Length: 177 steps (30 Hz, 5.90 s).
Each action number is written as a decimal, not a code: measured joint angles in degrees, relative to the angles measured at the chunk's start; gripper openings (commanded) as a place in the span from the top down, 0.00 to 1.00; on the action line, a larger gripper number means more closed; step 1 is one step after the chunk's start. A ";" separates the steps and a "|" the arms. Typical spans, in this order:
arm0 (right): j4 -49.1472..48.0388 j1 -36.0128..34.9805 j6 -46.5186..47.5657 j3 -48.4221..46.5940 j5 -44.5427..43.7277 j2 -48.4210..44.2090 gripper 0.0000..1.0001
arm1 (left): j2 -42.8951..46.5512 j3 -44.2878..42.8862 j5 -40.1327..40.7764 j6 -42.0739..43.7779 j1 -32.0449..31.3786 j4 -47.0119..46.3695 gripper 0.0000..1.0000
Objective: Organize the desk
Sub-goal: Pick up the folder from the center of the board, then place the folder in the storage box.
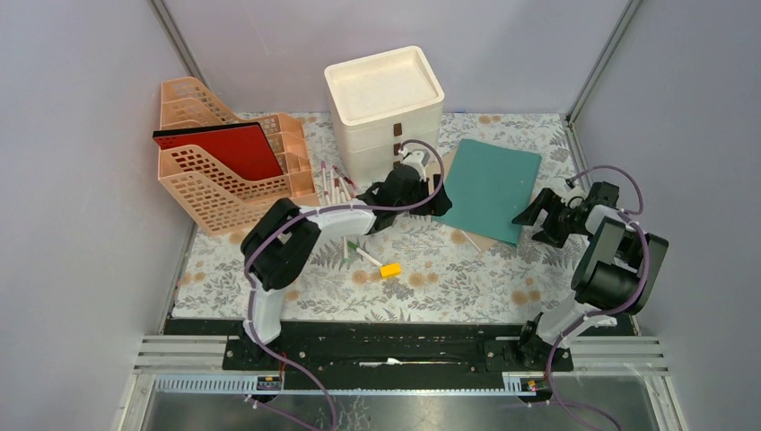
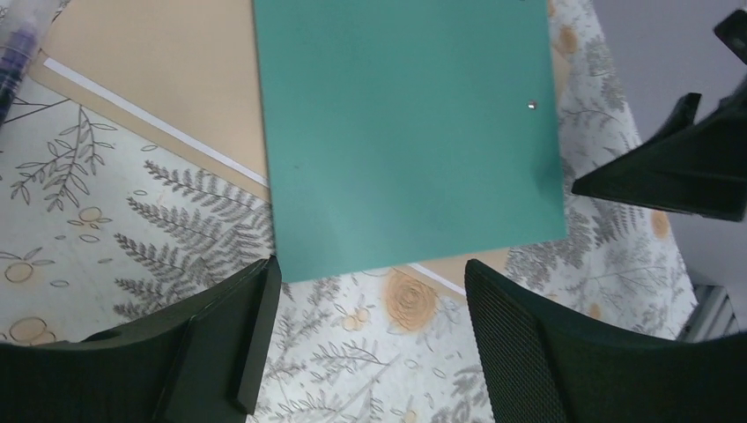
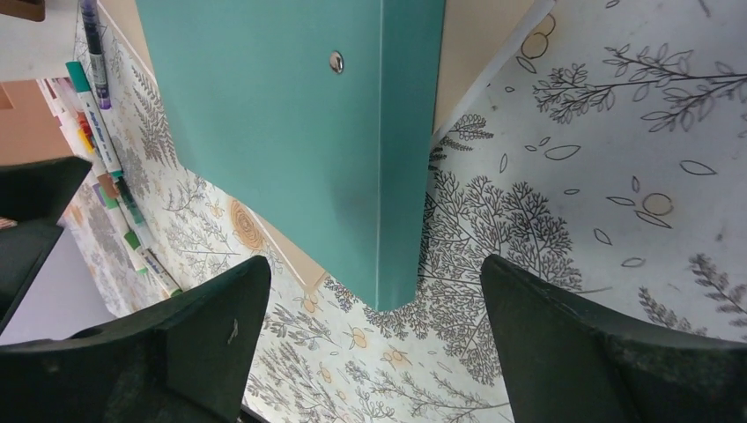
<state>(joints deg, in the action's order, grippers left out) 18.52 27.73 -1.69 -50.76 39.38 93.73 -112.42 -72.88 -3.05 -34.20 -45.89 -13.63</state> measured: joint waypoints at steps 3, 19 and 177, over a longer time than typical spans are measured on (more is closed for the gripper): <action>-0.15 0.04 -0.15 0.00 0.90 1.75 0.06 | -3.41 -2.34 -0.90 -1.16 1.25 1.07 0.30; -1.75 0.11 -1.86 -1.25 9.62 7.34 0.08 | -10.97 -7.23 -7.58 -4.35 2.56 7.85 0.49; -35.85 -33.75 -46.12 -43.41 40.89 -2.36 1.00 | 45.24 20.52 -54.64 -19.23 29.79 -12.07 0.94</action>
<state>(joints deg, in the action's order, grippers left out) -17.32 -6.02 -47.81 -94.17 80.27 91.37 -67.18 -52.36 -57.69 -53.43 -16.10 -25.69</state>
